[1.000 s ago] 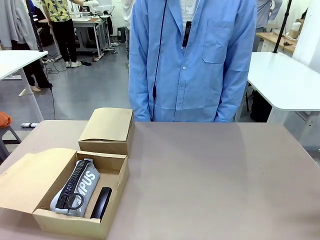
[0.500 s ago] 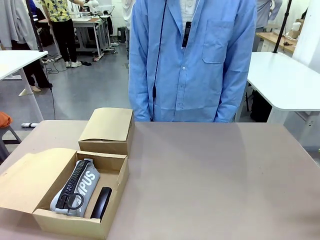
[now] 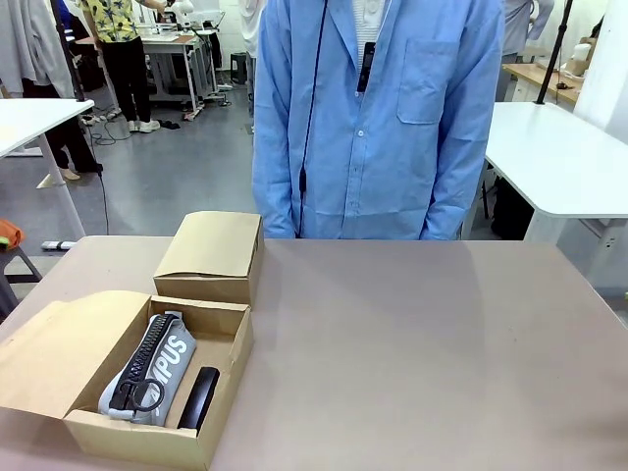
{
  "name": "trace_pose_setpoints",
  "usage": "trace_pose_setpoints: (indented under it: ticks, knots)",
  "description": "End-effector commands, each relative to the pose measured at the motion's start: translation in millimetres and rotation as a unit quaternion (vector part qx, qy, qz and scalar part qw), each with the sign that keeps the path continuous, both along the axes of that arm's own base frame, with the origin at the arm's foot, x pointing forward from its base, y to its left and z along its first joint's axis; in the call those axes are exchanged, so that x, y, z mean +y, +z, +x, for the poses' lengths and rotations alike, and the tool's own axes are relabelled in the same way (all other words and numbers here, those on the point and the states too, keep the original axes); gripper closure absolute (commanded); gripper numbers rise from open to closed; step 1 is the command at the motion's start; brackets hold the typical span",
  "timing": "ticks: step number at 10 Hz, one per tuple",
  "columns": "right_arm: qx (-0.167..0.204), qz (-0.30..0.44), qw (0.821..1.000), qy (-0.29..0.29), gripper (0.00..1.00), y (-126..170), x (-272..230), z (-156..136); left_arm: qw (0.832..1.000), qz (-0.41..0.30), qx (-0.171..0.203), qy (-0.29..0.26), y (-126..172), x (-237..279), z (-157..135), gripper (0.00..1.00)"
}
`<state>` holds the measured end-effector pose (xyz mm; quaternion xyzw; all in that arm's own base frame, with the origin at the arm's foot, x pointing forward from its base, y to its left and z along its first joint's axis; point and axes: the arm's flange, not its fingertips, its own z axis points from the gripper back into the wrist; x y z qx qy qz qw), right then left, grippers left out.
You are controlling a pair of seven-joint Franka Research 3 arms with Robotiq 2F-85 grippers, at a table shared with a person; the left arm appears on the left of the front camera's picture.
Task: Place items inside the box.
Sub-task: Close the lid of the Mailer Box closest to the robot.
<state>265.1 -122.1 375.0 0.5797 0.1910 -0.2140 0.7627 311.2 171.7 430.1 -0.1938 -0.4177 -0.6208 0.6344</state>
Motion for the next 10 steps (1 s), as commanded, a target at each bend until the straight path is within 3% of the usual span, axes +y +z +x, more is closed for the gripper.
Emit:
trace_pose_setpoints:
  ticks: [1,2,3,4,5,6,7,10]
  knots:
    - [-0.008,0.010,1.000,-0.006,0.00,4.6,0.4,0.8,0.997,0.060,0.026,-0.047,-38.9,30.2,23.6,0.00]
    - [-0.008,0.010,1.000,-0.006,0.00,4.6,0.4,0.8,0.996,0.068,0.047,-0.039,-58.8,34.8,28.5,0.00]
    - [-0.008,0.010,1.000,-0.006,0.00,4.6,0.4,0.8,0.994,0.072,0.043,0.071,-65.5,30.7,40.7,0.00]
    - [-0.008,0.010,1.000,-0.006,0.00,4.6,0.4,0.8,0.998,0.044,0.038,-0.035,-50.8,22.1,17.4,0.00]
    - [-0.008,0.010,1.000,-0.006,0.00,4.6,0.4,0.8,0.998,0.044,0.038,-0.035,-50.8,22.1,17.4,0.00]
    - [-0.008,0.010,1.000,-0.006,0.00,4.6,0.4,0.8,0.996,0.065,0.055,-0.001,-73.4,33.4,29.1,0.00]
    - [-0.008,0.010,1.000,-0.006,0.00,4.6,0.4,0.8,0.990,0.124,0.061,-0.008,-88.4,29.3,34.7,0.00]
    - [-0.008,0.010,1.000,-0.006,0.00,4.6,0.4,0.8,0.984,0.163,0.075,-0.008,-97.6,36.2,43.1,0.00]
